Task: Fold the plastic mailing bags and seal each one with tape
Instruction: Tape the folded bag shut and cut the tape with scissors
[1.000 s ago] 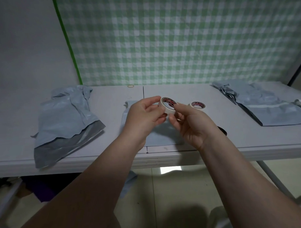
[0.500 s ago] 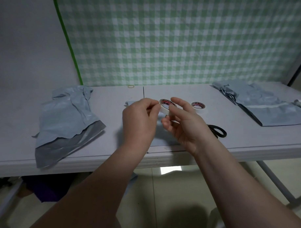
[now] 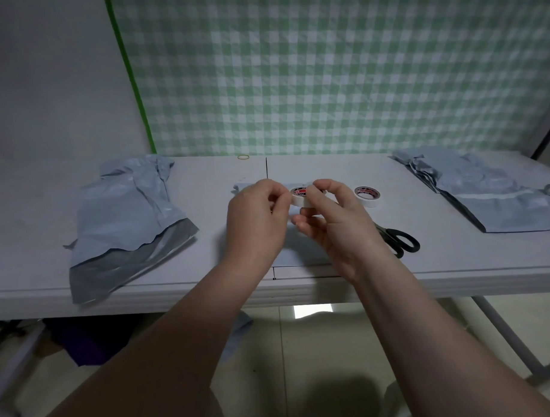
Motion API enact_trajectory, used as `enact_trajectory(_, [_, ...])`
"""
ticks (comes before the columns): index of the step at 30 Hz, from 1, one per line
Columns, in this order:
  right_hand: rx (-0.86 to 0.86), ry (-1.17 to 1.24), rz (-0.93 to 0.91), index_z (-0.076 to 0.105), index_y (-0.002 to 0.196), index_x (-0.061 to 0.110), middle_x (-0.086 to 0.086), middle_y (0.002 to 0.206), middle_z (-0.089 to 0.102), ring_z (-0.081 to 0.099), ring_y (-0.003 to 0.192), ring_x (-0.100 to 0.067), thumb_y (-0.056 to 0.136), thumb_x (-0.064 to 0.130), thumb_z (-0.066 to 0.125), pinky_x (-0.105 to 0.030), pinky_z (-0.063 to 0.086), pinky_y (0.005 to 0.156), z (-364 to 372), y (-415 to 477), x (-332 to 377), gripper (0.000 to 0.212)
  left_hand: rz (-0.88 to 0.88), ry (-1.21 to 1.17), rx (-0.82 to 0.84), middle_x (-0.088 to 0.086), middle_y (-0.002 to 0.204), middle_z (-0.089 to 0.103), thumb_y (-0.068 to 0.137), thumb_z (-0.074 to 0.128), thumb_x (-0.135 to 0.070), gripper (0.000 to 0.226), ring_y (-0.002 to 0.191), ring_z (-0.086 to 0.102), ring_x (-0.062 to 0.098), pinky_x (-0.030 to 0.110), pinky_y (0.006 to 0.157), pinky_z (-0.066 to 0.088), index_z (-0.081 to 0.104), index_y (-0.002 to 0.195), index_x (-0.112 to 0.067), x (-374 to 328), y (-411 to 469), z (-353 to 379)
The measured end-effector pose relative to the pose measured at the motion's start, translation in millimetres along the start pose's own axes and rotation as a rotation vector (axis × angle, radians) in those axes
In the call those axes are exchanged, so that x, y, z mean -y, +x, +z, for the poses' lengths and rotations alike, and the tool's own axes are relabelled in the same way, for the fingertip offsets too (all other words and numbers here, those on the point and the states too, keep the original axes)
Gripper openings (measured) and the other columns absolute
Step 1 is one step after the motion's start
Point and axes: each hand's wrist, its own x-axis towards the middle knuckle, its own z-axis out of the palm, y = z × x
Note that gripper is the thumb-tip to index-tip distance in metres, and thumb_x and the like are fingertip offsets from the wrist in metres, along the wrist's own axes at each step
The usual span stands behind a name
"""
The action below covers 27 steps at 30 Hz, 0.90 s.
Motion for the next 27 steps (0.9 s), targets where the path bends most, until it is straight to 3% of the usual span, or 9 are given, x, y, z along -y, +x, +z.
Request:
enact_trajectory(3, [0.053,-0.118,-0.017,0.056,0.107,0.017,-0.006,0.081,0.058,0.060,0.067,-0.015,0.093,0.026,0.058,-0.020,0.052,0.060,-4,1,1,0.017,-0.036,0.008,0.038,-0.003,0.075,0.063,0.092,0.055,-0.011,0.017,0.074,0.064,0.015,0.022,0.069,0.048,0.058,0.076,-0.017,-1,4,0])
enact_trajectory(6, [0.107,-0.282,-0.006,0.060,0.108,0.023,0.001,0.096,0.062,0.058,0.079,-0.015,0.095,0.038,0.051,-0.025,0.051,0.065,-10,4,2,0.022,-0.197,-0.167,0.089,-0.003,0.070,0.062,0.094,0.050,-0.010,0.023,0.072,0.066,0.019,0.039,0.077,0.056,0.056,0.073,-0.019,1,13,-5])
enact_trajectory(10, [0.196,-0.269,0.048,0.057,0.092,0.017,0.008,0.086,0.068,0.063,0.094,-0.020,0.095,0.036,0.051,-0.036,0.054,0.084,-6,11,4,0.020,-0.415,-0.328,0.248,0.002,0.067,0.057,0.095,0.045,-0.008,0.024,0.060,0.061,0.015,0.039,0.074,0.058,0.057,0.074,-0.010,4,27,-15])
enact_trajectory(14, [0.216,-0.210,0.081,0.061,0.094,0.006,-0.005,0.084,0.066,0.065,0.088,-0.021,0.090,0.024,0.060,-0.031,0.056,0.081,8,23,8,0.018,-0.456,-0.282,0.349,0.009,0.067,0.052,0.093,0.043,-0.002,0.027,0.057,0.055,0.019,0.043,0.077,0.056,0.052,0.068,-0.005,5,43,-29])
enact_trajectory(17, [0.160,-0.521,-0.017,0.064,0.082,-0.001,-0.008,0.077,0.059,0.059,0.076,-0.016,0.080,0.031,0.068,-0.031,0.055,0.073,16,36,15,0.032,-0.480,-0.195,0.359,0.011,0.069,0.053,0.093,0.043,0.000,0.027,0.060,0.055,0.022,0.041,0.077,0.055,0.051,0.067,-0.004,10,53,-40])
enact_trajectory(20, [0.149,-1.049,-0.242,0.050,0.058,0.008,-0.006,0.061,0.046,0.047,0.061,-0.014,0.076,0.035,0.067,-0.031,0.044,0.061,25,44,24,0.037,-0.522,-0.166,0.339,0.013,0.068,0.054,0.091,0.042,0.003,0.026,0.057,0.055,0.020,0.036,0.072,0.055,0.052,0.068,-0.002,19,61,-48])
enact_trajectory(23, [0.138,-1.303,-0.314,0.049,0.057,0.008,-0.005,0.059,0.047,0.044,0.061,-0.016,0.080,0.035,0.065,-0.031,0.036,0.055,32,51,23,0.039,-0.589,-0.193,0.306,0.013,0.067,0.053,0.091,0.042,0.005,0.024,0.054,0.054,0.018,0.028,0.060,0.054,0.051,0.070,-0.001,27,65,-51])
enact_trajectory(25, [0.120,-1.175,-0.225,0.060,0.069,-0.001,-0.013,0.067,0.058,0.056,0.065,-0.020,0.079,0.042,0.066,-0.036,0.050,0.060,33,56,16,0.044,-0.611,-0.202,0.297,0.012,0.068,0.052,0.091,0.043,0.004,0.025,0.054,0.053,0.018,0.026,0.058,0.053,0.051,0.069,-0.002,35,66,-53])
enact_trajectory(27, [0.088,-0.845,-0.015,0.066,0.089,0.000,-0.013,0.086,0.069,0.067,0.074,-0.023,0.080,0.051,0.064,-0.037,0.058,0.067,38,56,10,0.052,-0.621,-0.203,0.296,0.010,0.066,0.051,0.091,0.044,0.003,0.025,0.053,0.051,0.016,0.023,0.051,0.051,0.050,0.067,-0.003,42,66,-53])
